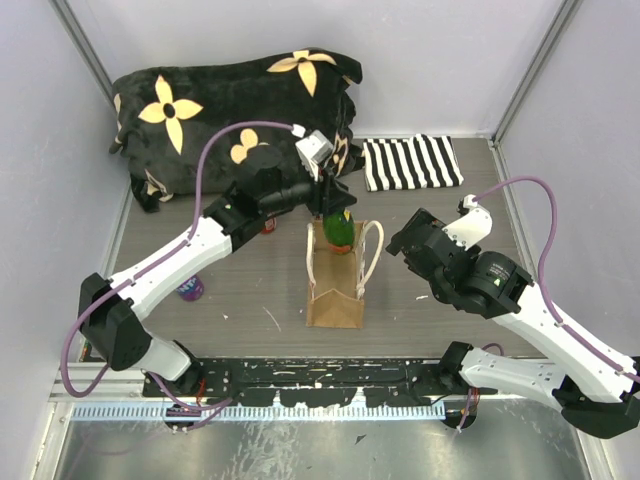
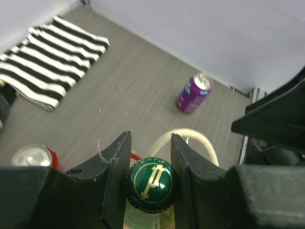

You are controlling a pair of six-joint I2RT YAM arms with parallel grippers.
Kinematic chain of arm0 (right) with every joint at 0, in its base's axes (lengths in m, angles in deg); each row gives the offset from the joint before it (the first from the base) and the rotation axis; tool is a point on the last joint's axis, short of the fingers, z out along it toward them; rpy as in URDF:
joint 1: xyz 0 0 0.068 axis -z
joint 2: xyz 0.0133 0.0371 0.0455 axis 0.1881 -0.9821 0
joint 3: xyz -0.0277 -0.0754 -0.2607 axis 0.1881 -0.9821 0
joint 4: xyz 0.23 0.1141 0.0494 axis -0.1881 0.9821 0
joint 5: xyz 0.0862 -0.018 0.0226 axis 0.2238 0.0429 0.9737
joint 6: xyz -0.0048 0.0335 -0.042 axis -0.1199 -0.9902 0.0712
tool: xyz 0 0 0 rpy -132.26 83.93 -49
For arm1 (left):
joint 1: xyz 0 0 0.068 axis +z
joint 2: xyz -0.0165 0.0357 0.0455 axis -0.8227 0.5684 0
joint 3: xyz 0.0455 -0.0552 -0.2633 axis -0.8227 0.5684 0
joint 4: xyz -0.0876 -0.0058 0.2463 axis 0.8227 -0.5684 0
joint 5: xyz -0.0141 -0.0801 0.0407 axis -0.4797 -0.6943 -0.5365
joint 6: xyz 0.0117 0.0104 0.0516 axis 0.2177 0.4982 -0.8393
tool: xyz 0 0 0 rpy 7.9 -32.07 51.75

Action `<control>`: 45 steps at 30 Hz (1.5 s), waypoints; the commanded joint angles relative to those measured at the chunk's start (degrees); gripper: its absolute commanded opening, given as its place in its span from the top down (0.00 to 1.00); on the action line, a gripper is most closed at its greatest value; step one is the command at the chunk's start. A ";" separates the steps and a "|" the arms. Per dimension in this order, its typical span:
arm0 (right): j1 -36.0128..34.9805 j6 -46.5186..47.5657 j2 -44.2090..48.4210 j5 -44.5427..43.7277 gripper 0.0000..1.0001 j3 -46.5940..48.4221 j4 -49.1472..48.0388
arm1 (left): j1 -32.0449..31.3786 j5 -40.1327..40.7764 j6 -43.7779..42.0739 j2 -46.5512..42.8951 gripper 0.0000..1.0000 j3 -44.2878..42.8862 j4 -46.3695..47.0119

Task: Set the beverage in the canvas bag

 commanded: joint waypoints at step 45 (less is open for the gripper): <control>-0.28 -3.16 2.39 -0.99 0.00 4.48 8.93 | -7.65 12.23 -10.43 13.59 1.00 15.07 33.66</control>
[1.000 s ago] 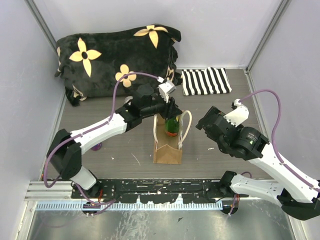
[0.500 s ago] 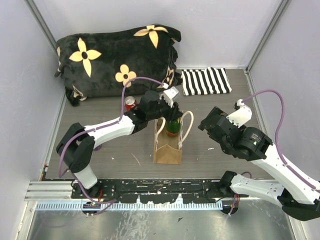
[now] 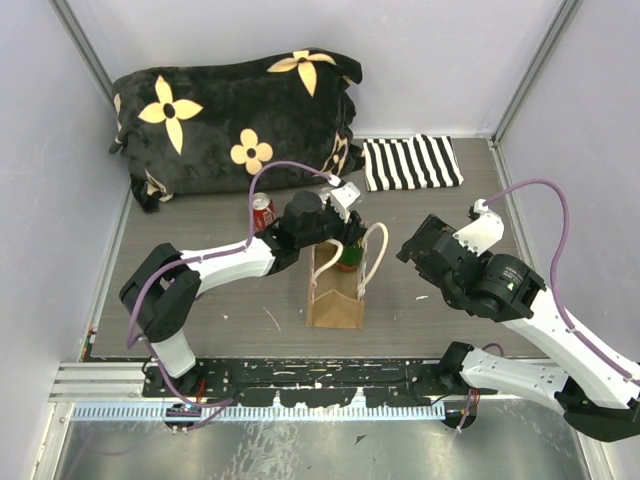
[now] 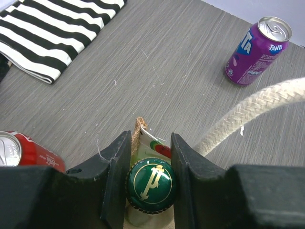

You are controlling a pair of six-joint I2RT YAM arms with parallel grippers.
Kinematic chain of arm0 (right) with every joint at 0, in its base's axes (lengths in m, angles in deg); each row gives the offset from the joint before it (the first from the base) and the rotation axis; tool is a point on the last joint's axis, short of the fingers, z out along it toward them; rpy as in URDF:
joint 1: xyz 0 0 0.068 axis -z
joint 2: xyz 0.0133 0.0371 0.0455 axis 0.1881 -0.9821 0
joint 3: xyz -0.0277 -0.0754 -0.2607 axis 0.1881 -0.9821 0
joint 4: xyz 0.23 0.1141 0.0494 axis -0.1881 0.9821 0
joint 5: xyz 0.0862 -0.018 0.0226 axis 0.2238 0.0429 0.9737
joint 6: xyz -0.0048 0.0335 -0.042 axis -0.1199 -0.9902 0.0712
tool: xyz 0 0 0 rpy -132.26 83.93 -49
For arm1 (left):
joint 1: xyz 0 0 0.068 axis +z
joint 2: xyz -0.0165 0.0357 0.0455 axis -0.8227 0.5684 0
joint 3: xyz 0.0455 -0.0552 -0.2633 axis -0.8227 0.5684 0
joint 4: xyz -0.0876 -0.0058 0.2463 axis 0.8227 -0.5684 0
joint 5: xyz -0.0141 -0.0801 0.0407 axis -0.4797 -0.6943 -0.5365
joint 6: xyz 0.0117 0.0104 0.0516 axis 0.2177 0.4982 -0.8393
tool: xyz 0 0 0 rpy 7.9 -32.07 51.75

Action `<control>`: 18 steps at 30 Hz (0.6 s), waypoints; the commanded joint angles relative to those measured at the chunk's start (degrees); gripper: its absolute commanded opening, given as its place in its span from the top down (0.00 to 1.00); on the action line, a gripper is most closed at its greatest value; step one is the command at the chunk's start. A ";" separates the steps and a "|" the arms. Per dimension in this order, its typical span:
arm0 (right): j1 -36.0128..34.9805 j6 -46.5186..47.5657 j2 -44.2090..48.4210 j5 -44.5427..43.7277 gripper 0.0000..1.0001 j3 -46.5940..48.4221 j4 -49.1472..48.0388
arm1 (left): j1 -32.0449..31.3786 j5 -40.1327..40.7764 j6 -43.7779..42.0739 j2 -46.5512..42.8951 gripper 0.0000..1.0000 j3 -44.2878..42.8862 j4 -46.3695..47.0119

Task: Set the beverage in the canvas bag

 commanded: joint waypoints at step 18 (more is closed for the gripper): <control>-0.33 -1.33 0.40 -0.86 0.00 2.51 1.39 | -0.82 -0.87 -4.44 -0.17 0.62 4.02 10.54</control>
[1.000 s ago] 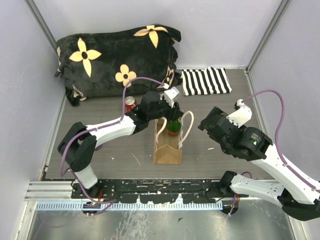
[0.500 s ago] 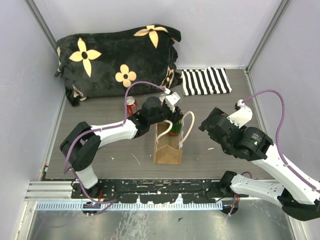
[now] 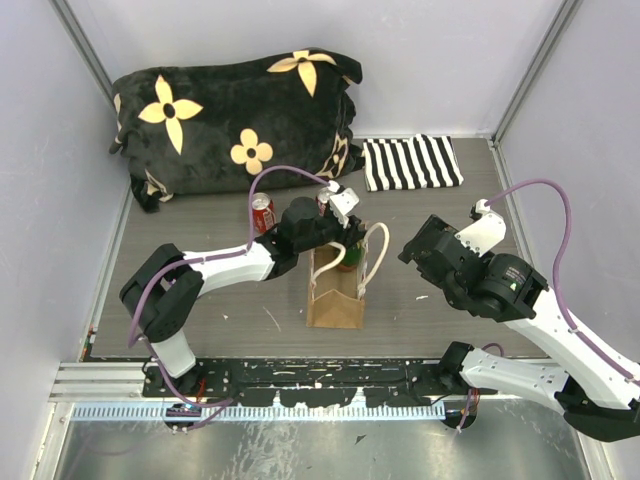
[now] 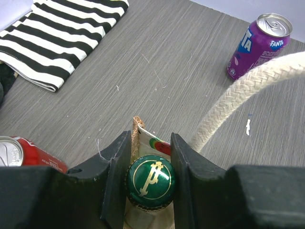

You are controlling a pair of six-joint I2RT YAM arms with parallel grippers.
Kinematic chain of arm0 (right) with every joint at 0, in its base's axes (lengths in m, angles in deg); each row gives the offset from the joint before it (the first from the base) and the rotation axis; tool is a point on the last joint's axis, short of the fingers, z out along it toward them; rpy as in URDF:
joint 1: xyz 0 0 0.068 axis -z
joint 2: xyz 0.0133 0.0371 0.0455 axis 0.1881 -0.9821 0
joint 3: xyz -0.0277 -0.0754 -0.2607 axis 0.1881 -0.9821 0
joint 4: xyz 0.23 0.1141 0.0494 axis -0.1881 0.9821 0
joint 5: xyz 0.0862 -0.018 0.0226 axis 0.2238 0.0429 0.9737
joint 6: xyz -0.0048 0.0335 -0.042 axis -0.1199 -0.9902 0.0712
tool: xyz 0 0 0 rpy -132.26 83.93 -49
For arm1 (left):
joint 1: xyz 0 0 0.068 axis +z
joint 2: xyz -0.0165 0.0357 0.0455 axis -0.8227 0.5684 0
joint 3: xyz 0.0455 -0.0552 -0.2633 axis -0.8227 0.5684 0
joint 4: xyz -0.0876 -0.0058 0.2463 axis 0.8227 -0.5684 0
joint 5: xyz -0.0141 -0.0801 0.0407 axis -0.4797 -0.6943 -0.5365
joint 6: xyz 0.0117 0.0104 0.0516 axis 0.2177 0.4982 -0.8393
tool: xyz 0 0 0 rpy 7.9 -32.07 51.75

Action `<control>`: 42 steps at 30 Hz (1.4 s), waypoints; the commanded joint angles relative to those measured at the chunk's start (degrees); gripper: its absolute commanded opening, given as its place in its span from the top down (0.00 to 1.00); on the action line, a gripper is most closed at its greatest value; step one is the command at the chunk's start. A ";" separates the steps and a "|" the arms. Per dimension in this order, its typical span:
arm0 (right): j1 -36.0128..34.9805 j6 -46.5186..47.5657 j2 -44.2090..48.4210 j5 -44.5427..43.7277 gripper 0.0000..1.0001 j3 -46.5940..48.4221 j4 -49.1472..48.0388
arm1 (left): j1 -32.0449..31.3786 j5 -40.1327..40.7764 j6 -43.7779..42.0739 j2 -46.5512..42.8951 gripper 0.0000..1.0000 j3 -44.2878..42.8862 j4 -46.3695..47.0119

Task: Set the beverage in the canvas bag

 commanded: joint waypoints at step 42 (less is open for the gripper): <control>12.87 29.05 -16.21 1.96 0.00 19.54 -15.71 | 9.27 0.99 7.76 -17.32 0.01 -12.20 -21.53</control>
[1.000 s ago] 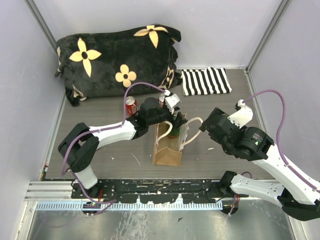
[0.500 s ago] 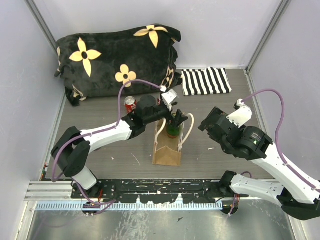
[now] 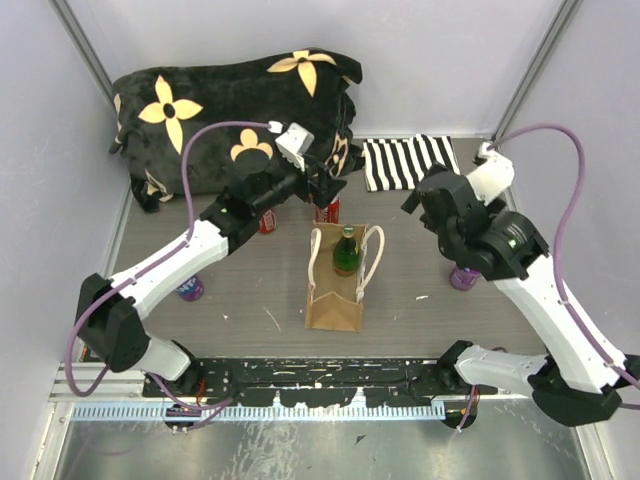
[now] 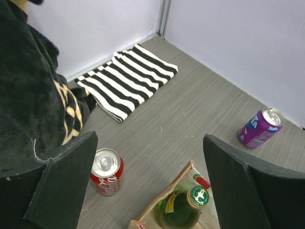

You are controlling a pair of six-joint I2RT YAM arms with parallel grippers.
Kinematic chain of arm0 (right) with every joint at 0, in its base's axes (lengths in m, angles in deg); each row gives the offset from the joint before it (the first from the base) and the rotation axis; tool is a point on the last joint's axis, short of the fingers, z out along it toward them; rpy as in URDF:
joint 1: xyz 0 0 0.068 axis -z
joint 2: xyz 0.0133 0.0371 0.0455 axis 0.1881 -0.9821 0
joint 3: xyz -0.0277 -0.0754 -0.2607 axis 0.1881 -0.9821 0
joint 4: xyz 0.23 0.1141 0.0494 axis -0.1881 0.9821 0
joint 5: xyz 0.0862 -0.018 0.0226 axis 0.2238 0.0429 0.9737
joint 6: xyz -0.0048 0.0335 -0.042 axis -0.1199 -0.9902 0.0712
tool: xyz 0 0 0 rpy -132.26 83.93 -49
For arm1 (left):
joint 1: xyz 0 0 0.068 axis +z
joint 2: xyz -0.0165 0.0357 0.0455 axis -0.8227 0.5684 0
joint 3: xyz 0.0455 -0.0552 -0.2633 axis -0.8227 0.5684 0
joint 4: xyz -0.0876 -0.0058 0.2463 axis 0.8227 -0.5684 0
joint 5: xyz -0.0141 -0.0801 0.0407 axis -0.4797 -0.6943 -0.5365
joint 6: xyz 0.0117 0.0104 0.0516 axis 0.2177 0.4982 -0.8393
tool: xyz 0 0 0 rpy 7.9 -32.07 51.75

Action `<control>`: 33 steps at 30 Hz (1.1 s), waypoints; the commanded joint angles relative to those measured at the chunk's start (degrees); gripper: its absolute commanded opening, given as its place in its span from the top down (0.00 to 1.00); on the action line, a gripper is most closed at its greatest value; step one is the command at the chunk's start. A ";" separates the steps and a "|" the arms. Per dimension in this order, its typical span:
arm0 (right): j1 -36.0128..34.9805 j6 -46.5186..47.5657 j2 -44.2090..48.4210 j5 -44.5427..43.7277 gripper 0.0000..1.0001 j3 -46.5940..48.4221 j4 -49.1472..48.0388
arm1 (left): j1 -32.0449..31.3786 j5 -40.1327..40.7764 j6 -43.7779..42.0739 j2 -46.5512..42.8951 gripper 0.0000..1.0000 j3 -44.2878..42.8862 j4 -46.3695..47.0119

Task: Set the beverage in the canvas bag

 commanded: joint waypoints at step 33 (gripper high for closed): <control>57.10 41.48 -28.10 41.71 0.00 -3.20 2.90 | 13.63 -5.70 -1.27 -25.07 0.01 9.11 -26.95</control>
